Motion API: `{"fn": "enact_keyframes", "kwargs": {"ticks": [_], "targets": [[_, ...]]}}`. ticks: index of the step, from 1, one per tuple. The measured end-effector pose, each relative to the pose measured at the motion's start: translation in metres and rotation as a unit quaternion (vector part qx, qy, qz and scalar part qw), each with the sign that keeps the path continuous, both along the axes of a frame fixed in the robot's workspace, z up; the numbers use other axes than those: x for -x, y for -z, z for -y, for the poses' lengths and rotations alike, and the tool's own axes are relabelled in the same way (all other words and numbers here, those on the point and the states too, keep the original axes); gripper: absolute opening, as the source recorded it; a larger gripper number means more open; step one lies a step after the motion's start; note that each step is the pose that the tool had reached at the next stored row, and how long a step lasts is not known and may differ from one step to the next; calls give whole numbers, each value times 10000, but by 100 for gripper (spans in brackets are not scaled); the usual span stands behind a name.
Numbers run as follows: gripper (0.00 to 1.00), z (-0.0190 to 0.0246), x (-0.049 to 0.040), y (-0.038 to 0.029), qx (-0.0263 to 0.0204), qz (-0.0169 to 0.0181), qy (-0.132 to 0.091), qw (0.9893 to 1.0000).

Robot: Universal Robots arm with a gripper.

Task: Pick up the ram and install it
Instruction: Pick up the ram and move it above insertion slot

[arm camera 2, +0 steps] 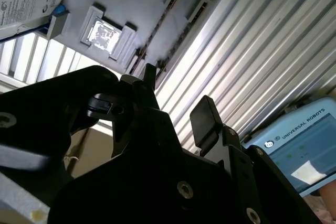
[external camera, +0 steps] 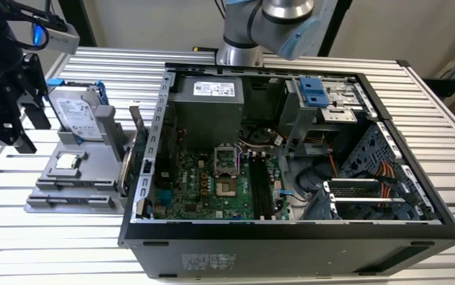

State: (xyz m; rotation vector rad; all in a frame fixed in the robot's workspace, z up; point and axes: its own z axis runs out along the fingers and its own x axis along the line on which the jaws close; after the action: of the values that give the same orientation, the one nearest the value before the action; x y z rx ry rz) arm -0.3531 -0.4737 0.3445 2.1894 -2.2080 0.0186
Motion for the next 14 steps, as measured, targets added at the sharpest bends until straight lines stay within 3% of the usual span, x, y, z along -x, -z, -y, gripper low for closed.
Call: {"fn": "enact_keyframes", "kwargs": {"ticks": [14], "targets": [[100, -8, 0, 102, 63, 0, 0, 10000]]}}
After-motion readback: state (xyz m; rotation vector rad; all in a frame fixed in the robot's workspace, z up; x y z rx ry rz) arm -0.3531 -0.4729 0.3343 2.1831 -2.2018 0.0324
